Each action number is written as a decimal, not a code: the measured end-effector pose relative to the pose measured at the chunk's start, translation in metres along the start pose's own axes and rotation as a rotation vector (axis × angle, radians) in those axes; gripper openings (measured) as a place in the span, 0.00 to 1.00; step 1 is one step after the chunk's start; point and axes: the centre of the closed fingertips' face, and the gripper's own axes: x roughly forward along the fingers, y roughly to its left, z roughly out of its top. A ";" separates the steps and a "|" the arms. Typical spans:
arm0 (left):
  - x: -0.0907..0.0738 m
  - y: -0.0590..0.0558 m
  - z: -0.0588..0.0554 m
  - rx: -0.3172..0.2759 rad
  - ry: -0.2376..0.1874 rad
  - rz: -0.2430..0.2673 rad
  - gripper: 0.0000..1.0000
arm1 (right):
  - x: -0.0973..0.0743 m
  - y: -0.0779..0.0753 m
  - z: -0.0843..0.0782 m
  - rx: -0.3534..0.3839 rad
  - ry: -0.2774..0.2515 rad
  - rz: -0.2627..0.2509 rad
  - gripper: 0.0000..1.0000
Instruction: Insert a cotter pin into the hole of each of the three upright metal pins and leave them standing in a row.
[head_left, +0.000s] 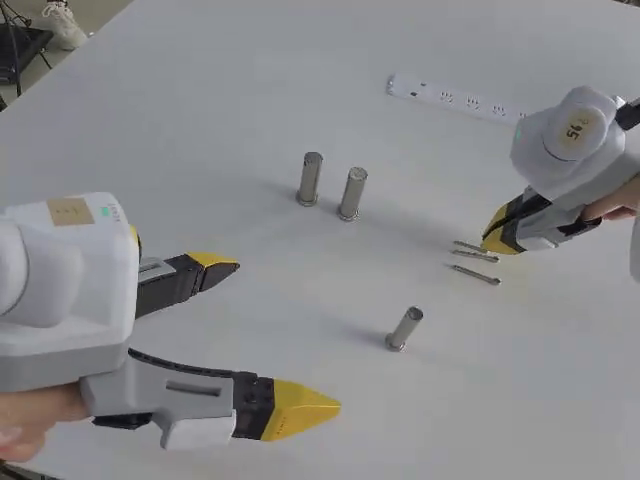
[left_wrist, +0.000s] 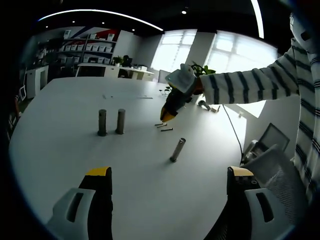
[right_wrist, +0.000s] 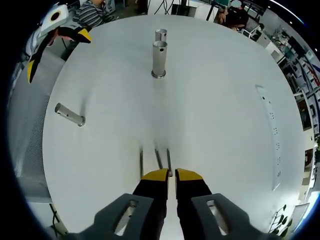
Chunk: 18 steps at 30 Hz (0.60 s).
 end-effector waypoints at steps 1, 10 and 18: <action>0.001 -0.001 0.000 -0.007 -0.006 -0.003 0.94 | 0.000 0.000 0.000 0.002 0.000 0.003 0.00; 0.005 -0.010 -0.014 0.009 0.042 -0.045 0.93 | 0.006 0.002 -0.005 -0.030 0.027 0.046 0.02; 0.001 -0.002 -0.016 0.006 0.047 -0.028 0.92 | 0.010 0.005 -0.006 -0.044 0.047 0.080 0.01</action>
